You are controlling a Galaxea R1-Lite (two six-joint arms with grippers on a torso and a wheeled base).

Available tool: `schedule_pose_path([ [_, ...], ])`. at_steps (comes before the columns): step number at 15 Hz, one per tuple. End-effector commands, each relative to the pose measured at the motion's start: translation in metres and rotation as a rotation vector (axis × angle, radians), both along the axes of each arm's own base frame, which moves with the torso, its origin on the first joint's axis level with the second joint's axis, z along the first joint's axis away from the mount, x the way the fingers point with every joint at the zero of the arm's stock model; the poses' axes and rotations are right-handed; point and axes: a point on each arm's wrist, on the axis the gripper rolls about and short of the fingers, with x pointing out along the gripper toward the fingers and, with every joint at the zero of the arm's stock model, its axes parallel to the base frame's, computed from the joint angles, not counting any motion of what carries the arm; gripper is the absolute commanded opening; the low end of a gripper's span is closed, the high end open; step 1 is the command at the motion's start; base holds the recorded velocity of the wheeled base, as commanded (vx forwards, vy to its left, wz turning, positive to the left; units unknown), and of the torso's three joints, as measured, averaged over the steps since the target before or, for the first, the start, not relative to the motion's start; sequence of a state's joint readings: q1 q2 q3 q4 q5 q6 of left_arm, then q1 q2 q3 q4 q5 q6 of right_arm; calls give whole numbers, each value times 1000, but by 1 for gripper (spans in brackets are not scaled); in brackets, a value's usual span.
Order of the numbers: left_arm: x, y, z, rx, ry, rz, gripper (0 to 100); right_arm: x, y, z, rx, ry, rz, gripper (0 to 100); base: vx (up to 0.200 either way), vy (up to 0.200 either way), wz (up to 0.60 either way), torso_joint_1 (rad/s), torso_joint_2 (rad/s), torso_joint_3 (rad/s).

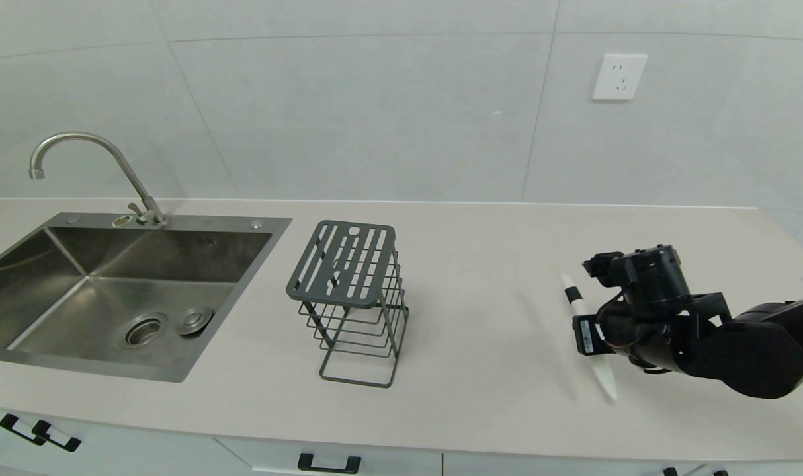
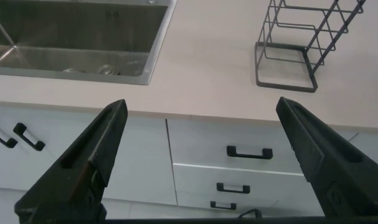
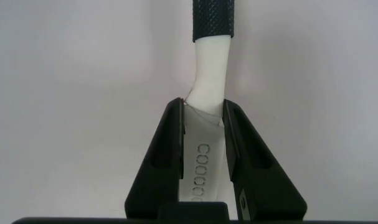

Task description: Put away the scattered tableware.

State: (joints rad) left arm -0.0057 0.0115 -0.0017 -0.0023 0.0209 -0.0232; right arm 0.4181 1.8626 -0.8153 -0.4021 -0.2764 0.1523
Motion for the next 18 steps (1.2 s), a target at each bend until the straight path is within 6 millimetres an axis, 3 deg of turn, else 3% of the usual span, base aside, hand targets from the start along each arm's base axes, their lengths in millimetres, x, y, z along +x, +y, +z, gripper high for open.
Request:
schedule_pose_path([
  [1,0,0,-1,11,-6,-12,100,-11,-4,38,35,-130,40,0,0,0,0,0,0,0],
  [3,-1,-2,0,55,-15,-70,100,-16,-7,52,10,-190,69,0,0,0,0,0,0,0],
  [6,-4,-4,54,67,-301,-177,100,-26,-10,71,-25,-305,156,0,0,0,0,0,0,0],
  [7,-4,-4,54,67,-301,-177,100,-26,-10,71,-25,-305,156,0,0,0,0,0,0,0],
  [8,-1,-4,78,48,-344,-215,100,-32,-11,83,-75,-379,236,0,0,0,0,0,0,0],
  [9,0,-4,89,48,-355,-224,100,-35,-12,89,-100,-408,269,0,0,0,0,0,0,0],
  [10,7,-5,125,61,-368,-270,100,-40,-13,96,-137,-459,355,0,0,0,0,0,0,0],
  [13,26,-9,182,204,-413,-423,100,-46,-13,100,-125,-537,441,0,0,0,0,0,0,0],
  [15,45,-11,199,260,-398,-450,100,-62,-19,94,-107,-587,467,0,0,0,0,0,0,0],
  [18,114,-22,200,248,-298,-659,100,-83,-29,86,-132,-586,490,0,0,0,0,0,0,0],
])
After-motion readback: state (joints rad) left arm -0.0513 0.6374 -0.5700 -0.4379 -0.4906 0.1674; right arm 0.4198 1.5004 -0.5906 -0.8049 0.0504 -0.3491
